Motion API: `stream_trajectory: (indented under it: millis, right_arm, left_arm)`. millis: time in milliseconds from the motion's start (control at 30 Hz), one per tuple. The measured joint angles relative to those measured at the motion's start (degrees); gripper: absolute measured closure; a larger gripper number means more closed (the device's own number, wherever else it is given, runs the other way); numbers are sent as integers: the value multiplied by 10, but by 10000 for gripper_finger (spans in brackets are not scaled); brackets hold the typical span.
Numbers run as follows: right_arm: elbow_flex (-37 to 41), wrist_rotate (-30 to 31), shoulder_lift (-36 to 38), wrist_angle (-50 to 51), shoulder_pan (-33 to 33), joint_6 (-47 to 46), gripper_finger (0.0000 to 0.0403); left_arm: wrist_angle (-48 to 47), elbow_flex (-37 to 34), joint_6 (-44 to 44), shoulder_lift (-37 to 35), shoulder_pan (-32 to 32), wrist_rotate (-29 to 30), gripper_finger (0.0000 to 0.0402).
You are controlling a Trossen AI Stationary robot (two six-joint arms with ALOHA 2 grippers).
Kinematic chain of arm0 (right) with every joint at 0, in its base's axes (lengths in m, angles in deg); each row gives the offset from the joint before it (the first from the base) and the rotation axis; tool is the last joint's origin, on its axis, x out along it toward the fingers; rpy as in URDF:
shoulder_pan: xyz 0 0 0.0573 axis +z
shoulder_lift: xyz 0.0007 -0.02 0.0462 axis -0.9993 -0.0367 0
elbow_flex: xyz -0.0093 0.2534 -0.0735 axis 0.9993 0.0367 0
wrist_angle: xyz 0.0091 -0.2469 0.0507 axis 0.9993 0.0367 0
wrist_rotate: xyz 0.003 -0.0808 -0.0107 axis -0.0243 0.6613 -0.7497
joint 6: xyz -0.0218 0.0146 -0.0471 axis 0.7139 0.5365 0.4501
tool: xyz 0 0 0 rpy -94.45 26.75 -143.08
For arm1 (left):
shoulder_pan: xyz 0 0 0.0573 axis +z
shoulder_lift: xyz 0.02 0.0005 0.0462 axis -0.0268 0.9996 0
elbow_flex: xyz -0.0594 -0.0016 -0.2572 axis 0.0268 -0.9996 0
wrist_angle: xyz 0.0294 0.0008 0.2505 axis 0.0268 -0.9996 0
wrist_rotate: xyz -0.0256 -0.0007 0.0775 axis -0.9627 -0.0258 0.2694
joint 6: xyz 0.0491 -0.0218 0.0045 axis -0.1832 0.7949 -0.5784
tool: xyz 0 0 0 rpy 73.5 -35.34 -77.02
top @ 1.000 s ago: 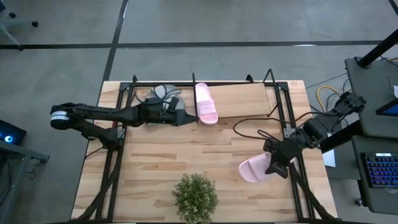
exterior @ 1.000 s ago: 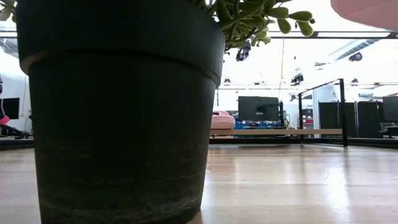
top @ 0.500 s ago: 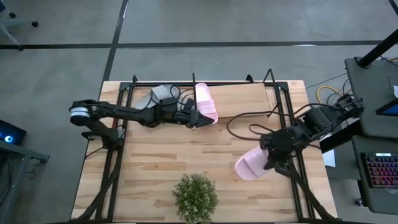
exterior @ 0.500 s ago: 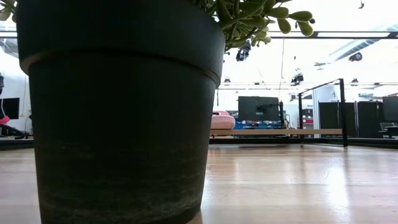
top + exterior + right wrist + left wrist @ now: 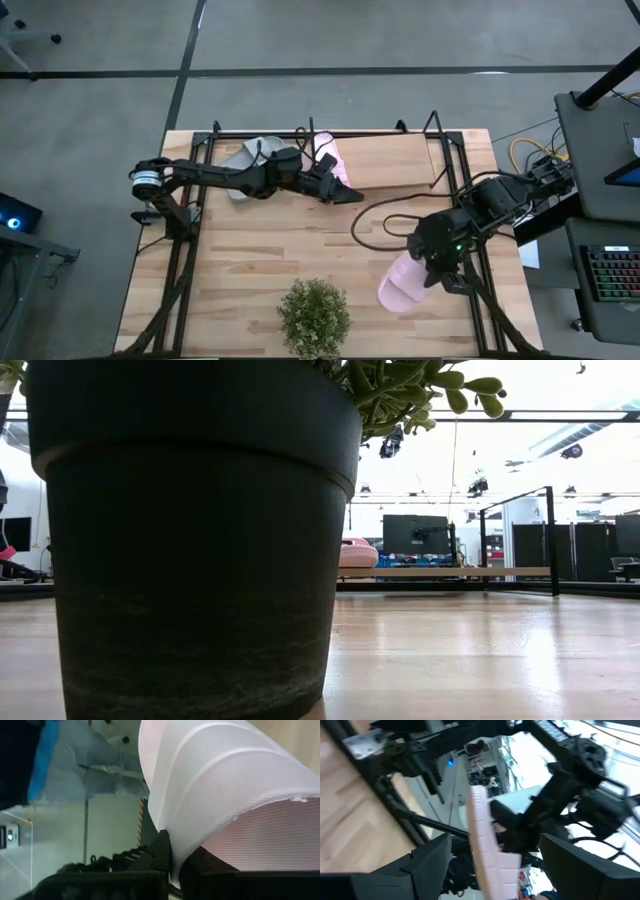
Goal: Pick and place slides into the shelf
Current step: Put the pink slipper on the shelf
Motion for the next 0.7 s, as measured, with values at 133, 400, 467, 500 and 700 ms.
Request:
stream_trajectory:
  millis: [133,400,467,500,700]
  right_arm:
    - [-7,-9,-1,10,-17,16,394]
    - [-74,-9,-39,45,-21,70,394]
    - [-102,-9,-58,78,-22,94,394]
    - [-114,-9,-68,96,-22,107,394]
    - [-189,-9,-138,189,-22,181,394]
  left_arm:
    - [-5,15,-2,0,-2,1,114]
    - [-36,9,-2,2,-2,3,114]
    - [-35,9,-2,3,-2,3,114]
    - [-35,9,-2,4,-2,3,114]
    - [-35,9,-2,4,-1,5,114]
